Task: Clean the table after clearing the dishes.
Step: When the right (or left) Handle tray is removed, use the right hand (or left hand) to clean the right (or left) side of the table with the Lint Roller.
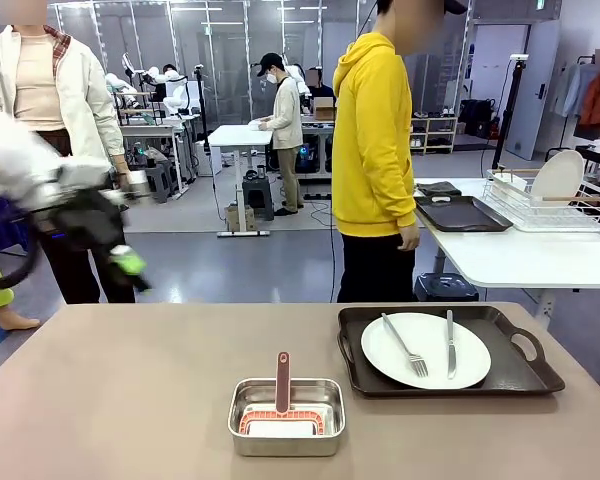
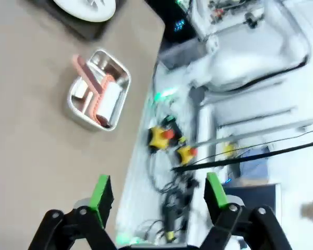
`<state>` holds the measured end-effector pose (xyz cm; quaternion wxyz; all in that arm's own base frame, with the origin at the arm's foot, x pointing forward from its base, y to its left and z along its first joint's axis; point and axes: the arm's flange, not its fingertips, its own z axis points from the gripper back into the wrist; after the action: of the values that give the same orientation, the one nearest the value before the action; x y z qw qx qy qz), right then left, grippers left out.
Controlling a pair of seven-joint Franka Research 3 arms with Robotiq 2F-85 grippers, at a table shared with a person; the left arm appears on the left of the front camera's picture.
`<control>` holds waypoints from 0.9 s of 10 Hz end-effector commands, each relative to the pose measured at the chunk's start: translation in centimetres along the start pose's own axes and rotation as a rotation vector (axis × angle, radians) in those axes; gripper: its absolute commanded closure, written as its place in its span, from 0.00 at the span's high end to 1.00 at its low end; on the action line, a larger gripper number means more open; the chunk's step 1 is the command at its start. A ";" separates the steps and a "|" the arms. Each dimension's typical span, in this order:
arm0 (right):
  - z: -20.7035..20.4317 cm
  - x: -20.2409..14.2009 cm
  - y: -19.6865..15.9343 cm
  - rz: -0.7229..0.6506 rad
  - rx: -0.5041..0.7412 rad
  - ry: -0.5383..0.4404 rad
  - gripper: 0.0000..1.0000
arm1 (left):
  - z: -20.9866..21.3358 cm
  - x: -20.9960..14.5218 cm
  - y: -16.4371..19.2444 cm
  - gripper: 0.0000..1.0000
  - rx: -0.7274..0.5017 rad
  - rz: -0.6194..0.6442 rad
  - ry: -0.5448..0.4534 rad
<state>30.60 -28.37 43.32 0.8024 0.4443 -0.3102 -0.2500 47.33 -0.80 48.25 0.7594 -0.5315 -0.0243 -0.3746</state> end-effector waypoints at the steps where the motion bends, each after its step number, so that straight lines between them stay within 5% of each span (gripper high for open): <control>1: 0.1 -0.1 0.1 0.003 0.005 0.002 1.00 | 4.2 -6.5 1.3 0.89 -0.132 0.223 -0.573; 6: 0.1 -0.1 0.1 0.003 0.005 0.002 1.00 | 17.8 -24.3 2.9 0.89 0.003 0.504 -0.995; 9: 0.1 -0.1 0.1 0.003 0.005 0.002 1.00 | 20.1 -28.9 3.3 0.89 0.074 0.609 -1.003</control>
<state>30.62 -28.34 43.33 0.8025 0.4444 -0.3101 -0.2496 35.51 32.72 41.49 0.7389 -0.6071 -0.2471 0.1563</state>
